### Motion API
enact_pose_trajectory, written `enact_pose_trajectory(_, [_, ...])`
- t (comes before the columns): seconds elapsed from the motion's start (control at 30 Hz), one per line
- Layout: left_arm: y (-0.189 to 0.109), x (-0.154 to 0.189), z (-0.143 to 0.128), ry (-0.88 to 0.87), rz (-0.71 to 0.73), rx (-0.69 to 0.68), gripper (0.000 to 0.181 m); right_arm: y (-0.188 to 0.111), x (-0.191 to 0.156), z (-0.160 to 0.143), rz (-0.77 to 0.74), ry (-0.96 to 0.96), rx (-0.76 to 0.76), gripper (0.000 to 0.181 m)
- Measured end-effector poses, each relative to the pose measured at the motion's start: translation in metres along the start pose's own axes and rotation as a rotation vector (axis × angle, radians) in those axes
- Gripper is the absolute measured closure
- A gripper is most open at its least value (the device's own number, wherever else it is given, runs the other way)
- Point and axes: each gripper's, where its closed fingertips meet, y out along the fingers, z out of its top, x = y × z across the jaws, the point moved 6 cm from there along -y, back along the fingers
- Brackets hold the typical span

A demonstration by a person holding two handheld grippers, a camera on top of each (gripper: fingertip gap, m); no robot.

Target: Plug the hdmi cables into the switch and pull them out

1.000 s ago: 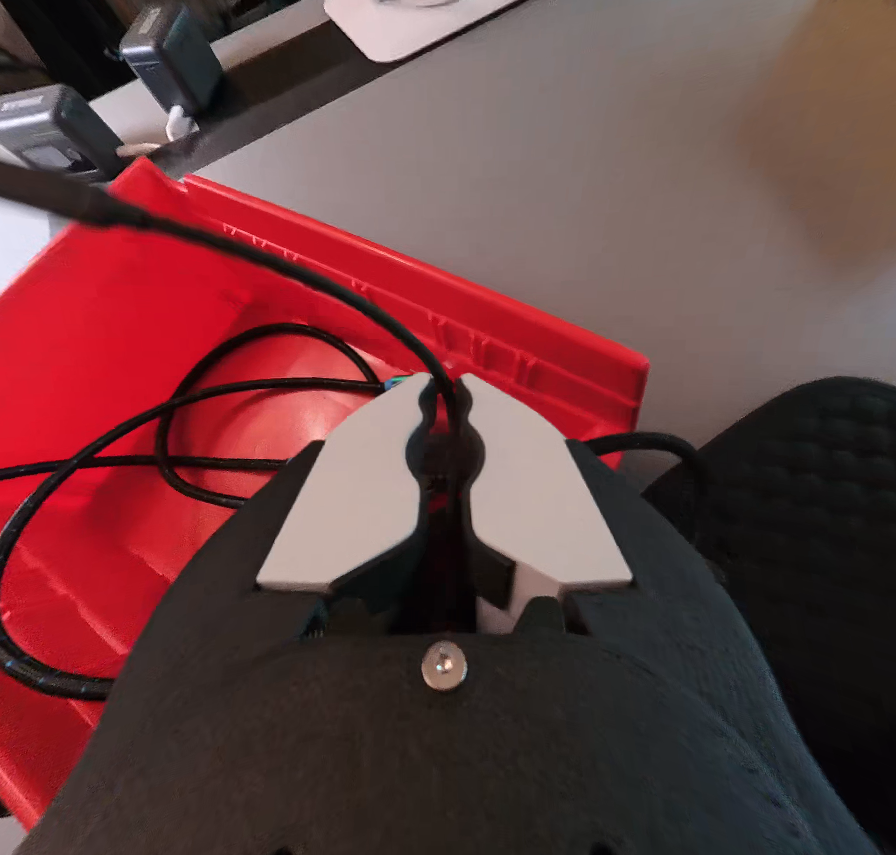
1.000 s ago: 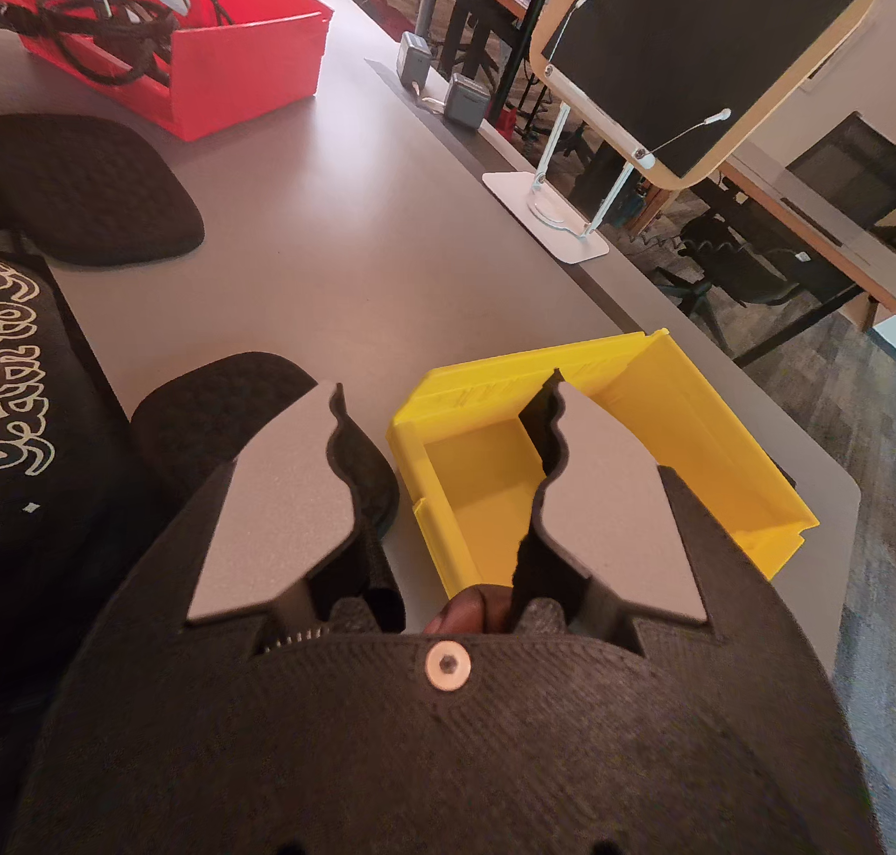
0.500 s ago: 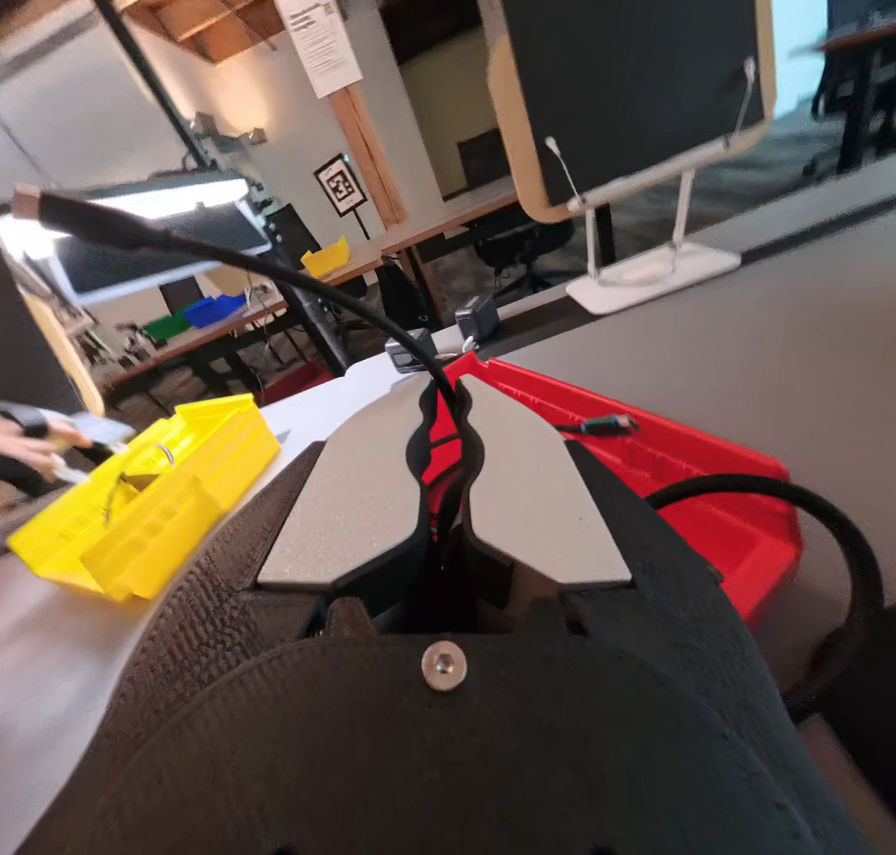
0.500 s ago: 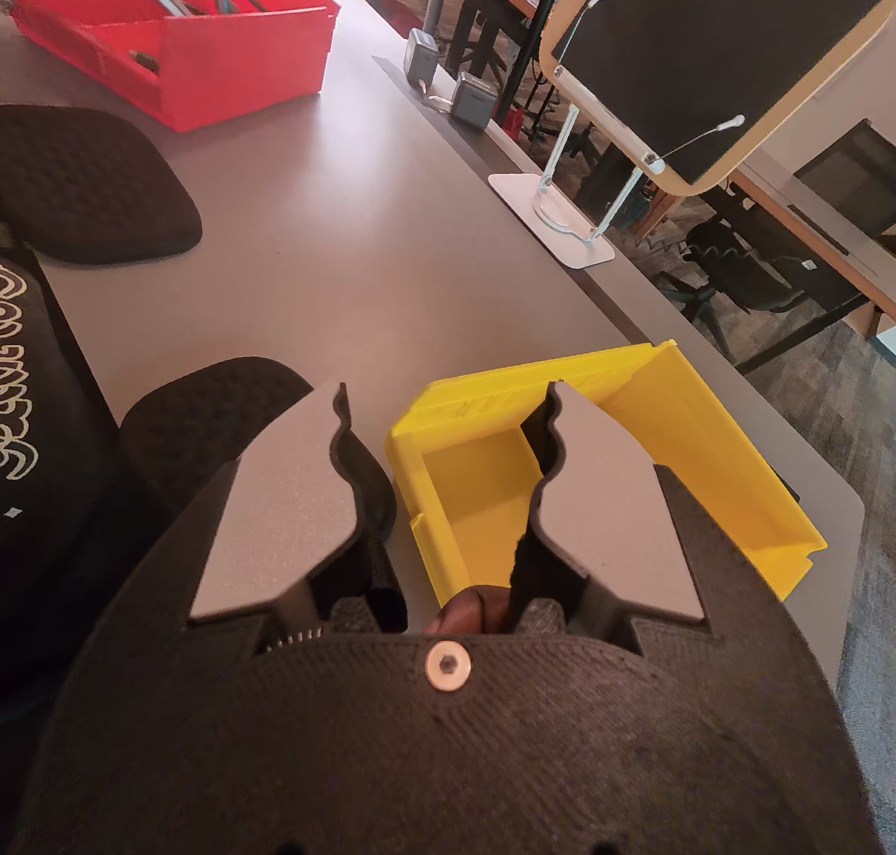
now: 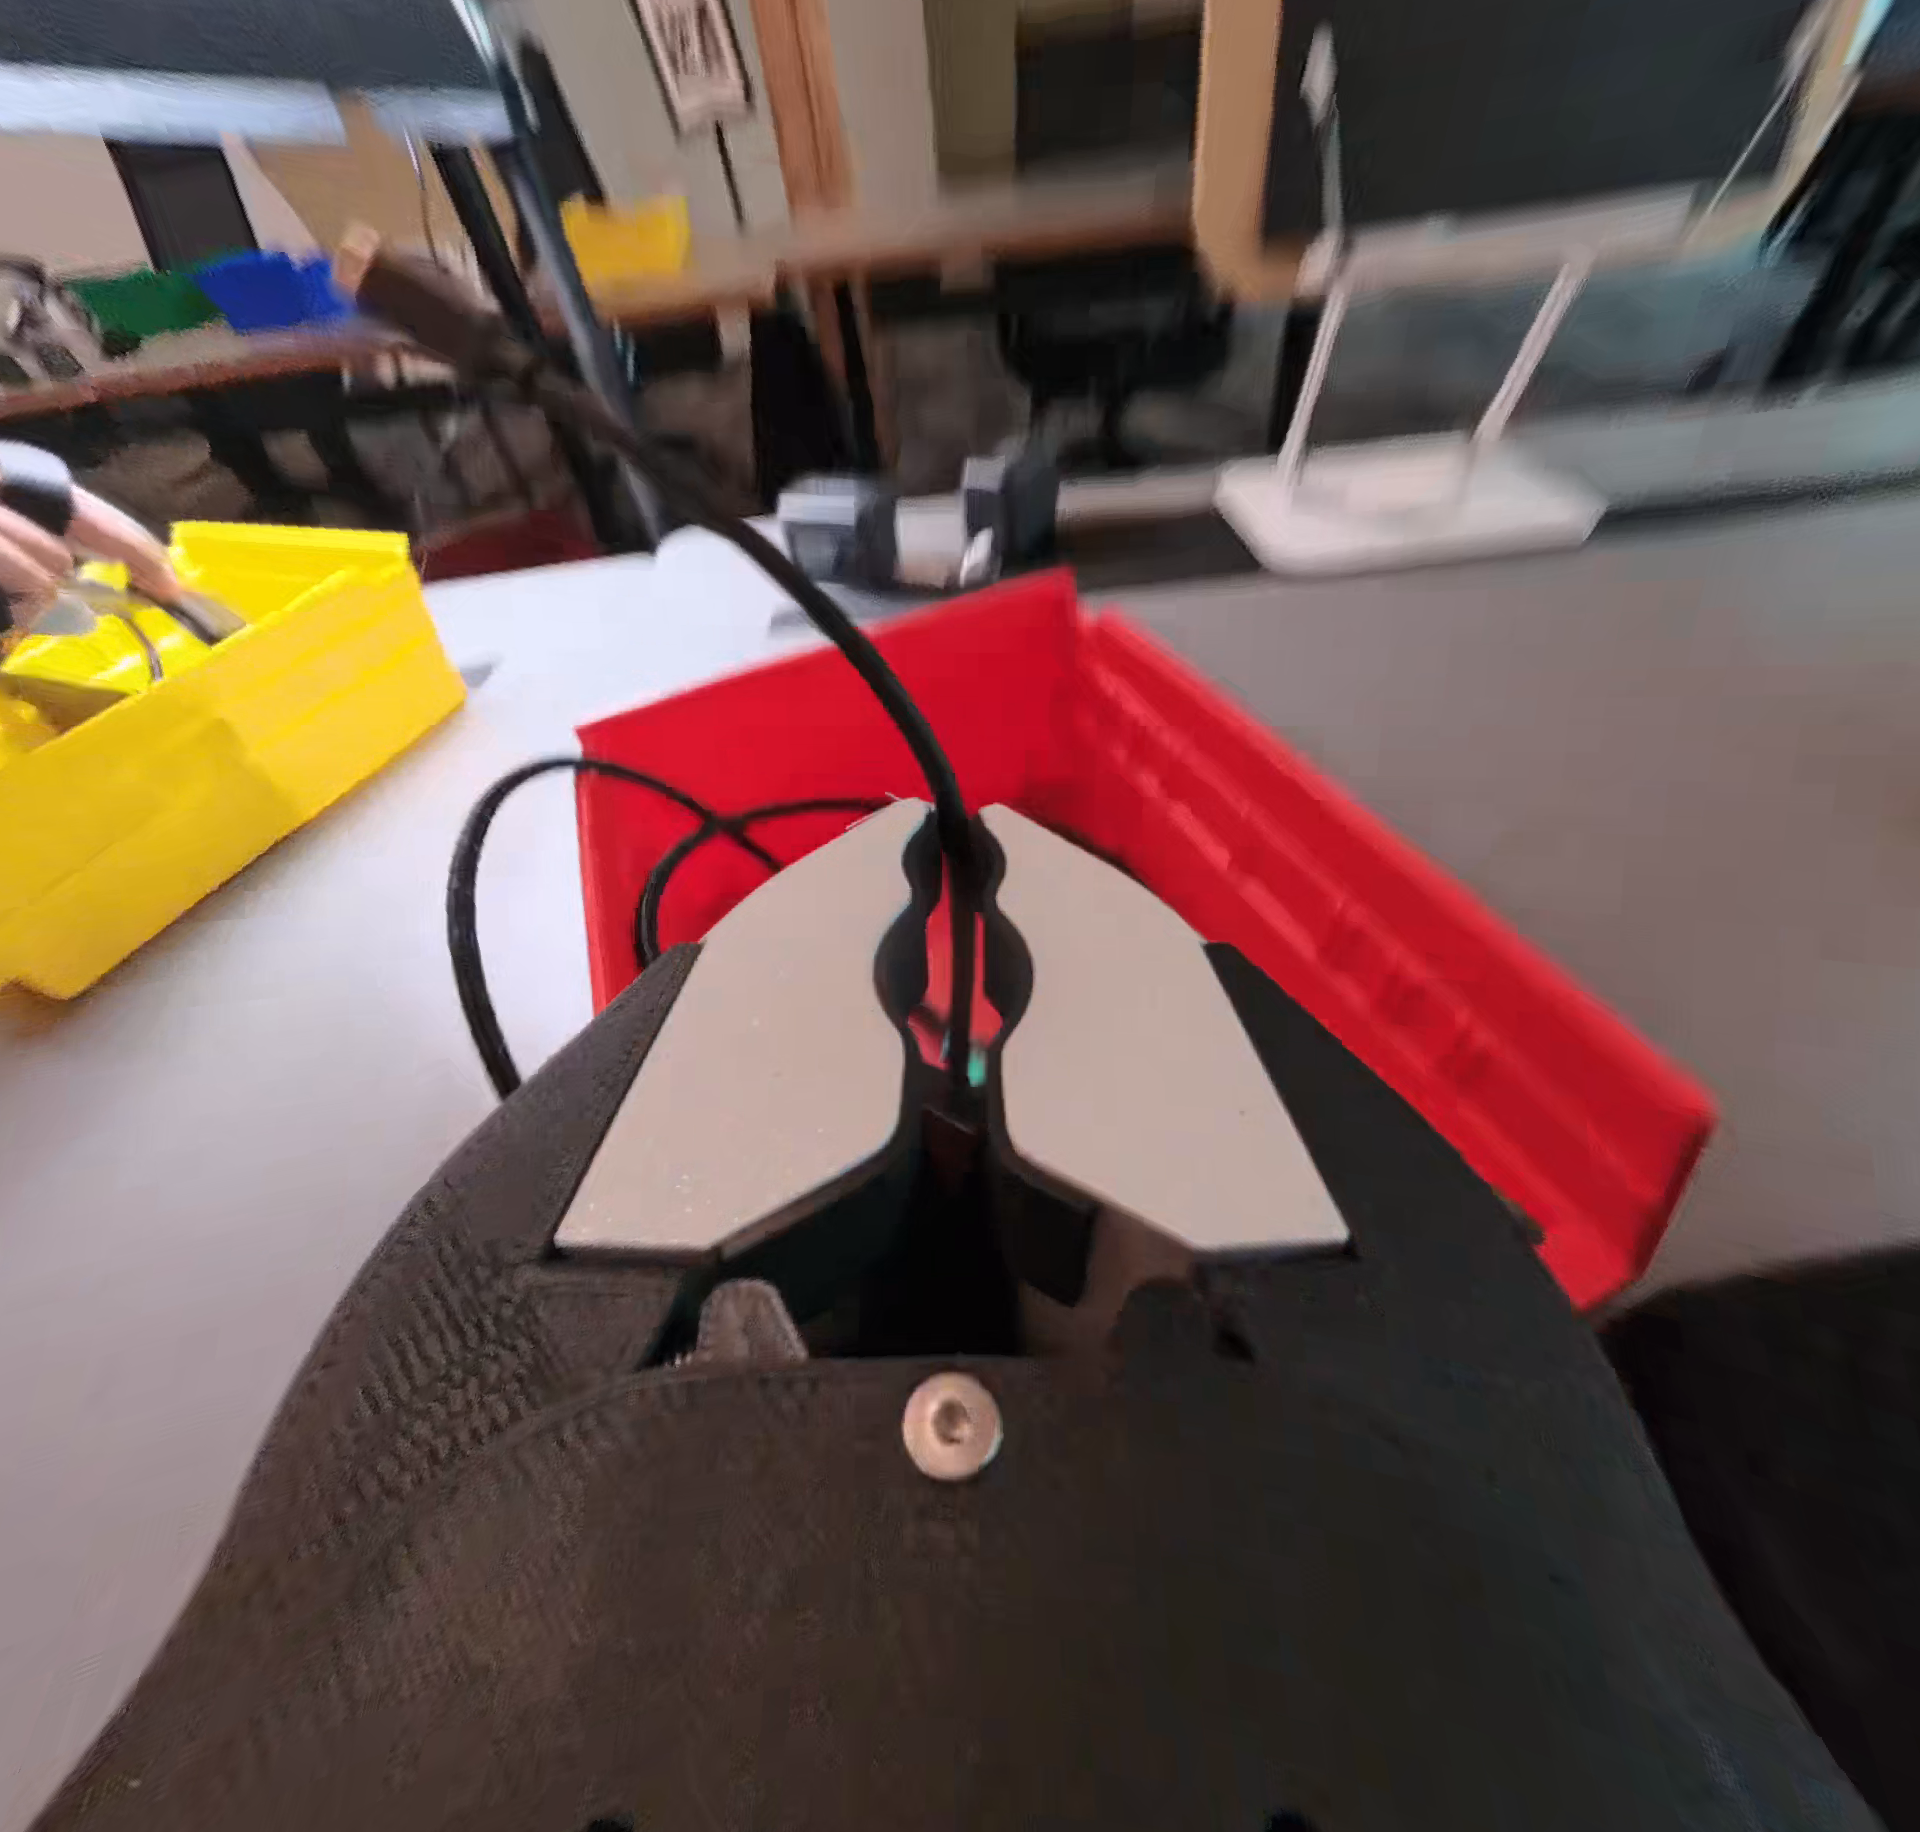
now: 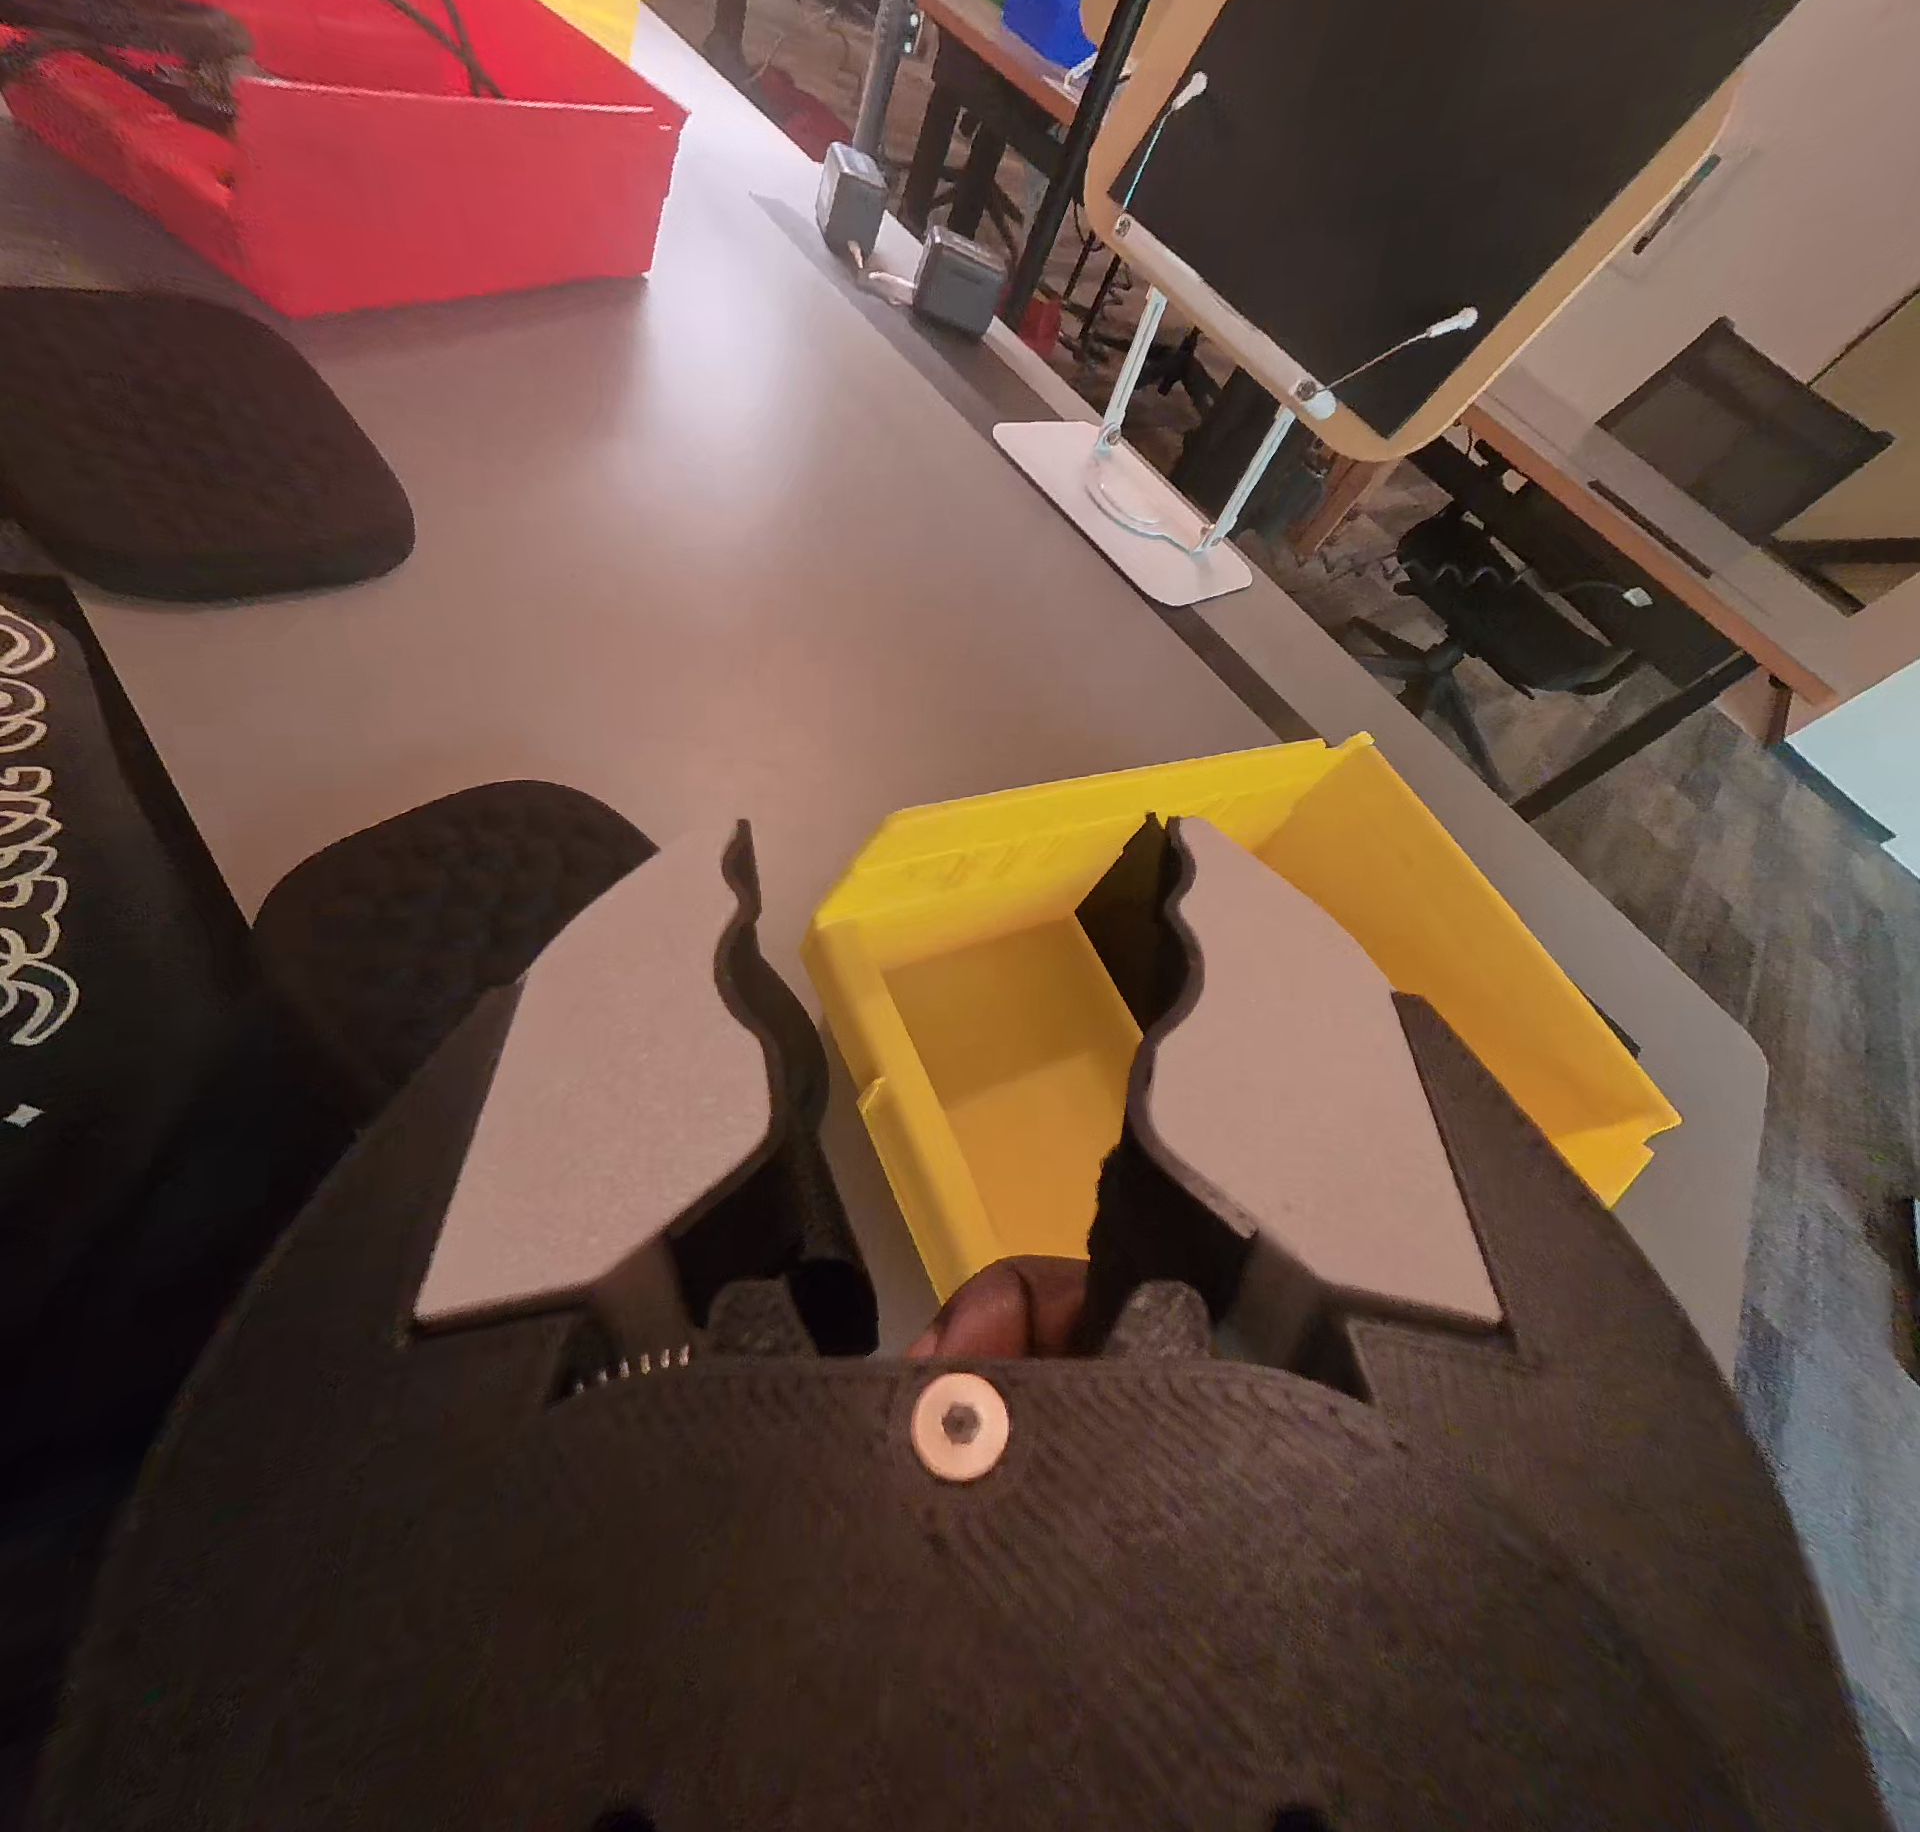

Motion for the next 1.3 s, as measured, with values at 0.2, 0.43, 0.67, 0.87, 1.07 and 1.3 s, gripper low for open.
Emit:
enact_pose_trajectory(0.2, [-0.052, 0.020, 0.055, 0.068, -0.136, 0.582, 0.178, 0.012, -0.008, 0.008, 0.047, -0.018, -0.002, 0.106])
enact_pose_trajectory(0.43, [-0.099, 0.076, 0.091, 0.122, -0.374, 0.872, 0.177, 0.026, -0.009, 0.021, 0.080, 0.023, 0.071, 0.096])
enact_pose_trajectory(0.67, [-0.092, 0.147, 0.110, 0.059, -0.582, 0.929, 0.178, 0.057, -0.047, 0.079, 0.206, 0.041, 0.348, 0.092])
enact_pose_trajectory(0.87, [-0.060, 0.229, 0.115, 0.206, -0.486, 0.880, 0.177, 0.106, -0.126, 0.139, 0.321, 0.337, 0.567, 0.099])
enact_pose_trajectory(1.07, [-0.043, 0.292, 0.103, 0.357, -0.438, 0.837, 0.177, 0.149, -0.166, 0.132, 0.376, 0.449, 0.466, 0.107])
enact_pose_trajectory(1.3, [-0.039, 0.328, 0.090, 0.436, -0.514, 0.778, 0.178, 0.165, -0.171, 0.121, 0.289, 0.380, 0.372, 0.149])
